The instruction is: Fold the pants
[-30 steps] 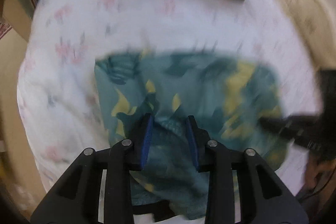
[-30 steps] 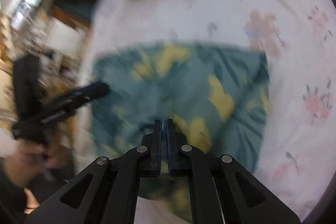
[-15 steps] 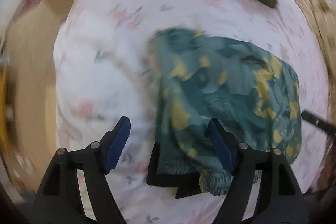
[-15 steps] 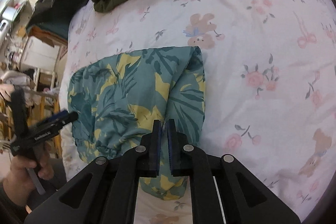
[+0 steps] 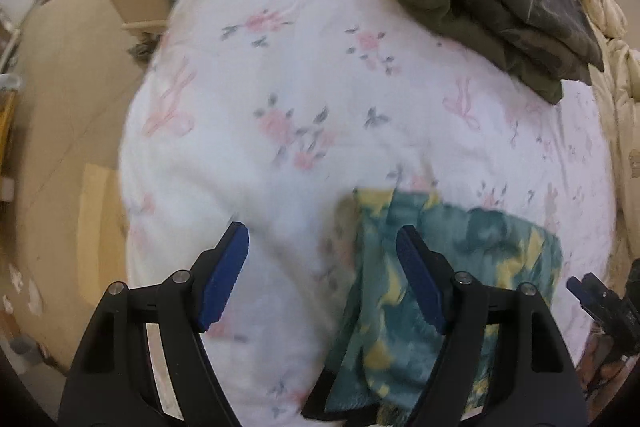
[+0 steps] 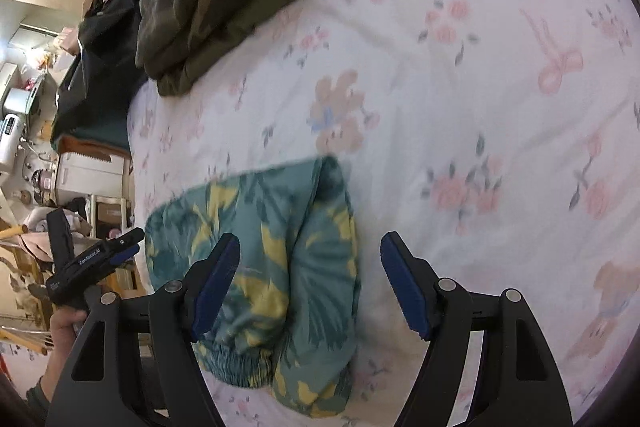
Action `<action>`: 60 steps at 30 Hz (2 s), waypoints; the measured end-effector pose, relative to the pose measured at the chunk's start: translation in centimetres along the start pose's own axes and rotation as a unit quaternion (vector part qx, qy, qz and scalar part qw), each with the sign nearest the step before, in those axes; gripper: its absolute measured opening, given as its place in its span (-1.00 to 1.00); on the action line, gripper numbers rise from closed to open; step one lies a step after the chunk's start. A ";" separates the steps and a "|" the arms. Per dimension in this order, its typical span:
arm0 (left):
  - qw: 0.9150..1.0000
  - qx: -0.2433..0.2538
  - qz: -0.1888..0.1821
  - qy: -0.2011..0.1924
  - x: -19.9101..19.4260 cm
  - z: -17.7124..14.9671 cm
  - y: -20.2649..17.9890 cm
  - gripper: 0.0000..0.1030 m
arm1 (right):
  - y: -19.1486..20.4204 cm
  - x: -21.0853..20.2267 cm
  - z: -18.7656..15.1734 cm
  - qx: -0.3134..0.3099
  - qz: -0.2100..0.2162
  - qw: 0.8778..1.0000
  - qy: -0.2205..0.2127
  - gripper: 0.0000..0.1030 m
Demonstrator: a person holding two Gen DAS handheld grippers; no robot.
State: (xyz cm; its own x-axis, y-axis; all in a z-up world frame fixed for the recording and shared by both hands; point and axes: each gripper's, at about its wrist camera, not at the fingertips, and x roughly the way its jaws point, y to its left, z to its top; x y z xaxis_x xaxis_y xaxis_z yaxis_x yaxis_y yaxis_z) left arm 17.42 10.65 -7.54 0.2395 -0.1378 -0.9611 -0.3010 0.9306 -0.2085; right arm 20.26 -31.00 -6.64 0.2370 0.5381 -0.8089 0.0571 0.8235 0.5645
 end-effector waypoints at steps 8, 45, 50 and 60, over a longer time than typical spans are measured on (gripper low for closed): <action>0.996 0.016 -0.080 0.034 3.3 3.1 -2.3 0.36 | -0.3 1.6 3.5 -0.023 0.002 1.000 0.010 0.46; 0.965 0.199 -0.123 -0.121 -2.3 3.0 -8.3 -0.89 | 5.2 -1.9 2.2 -0.289 0.004 0.953 -0.086 -0.89; 0.961 0.210 -0.116 -0.138 -3.4 1.5 -8.5 -0.89 | 5.9 -2.5 1.0 -0.296 -0.002 0.950 -0.100 -0.89; 0.939 0.300 -0.110 -0.129 -5.5 -3.1 -7.7 -0.89 | 7.2 -4.8 -4.0 -0.395 -0.004 0.914 -0.091 -0.89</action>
State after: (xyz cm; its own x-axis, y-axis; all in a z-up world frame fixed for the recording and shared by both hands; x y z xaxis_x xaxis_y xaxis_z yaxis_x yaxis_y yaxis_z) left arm 15.55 3.21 -1.25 0.4736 -0.3351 -0.8145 0.3379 0.9231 -0.1833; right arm 15.65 -26.91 0.60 0.4015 0.5514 -0.7313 -0.6417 0.7390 0.2050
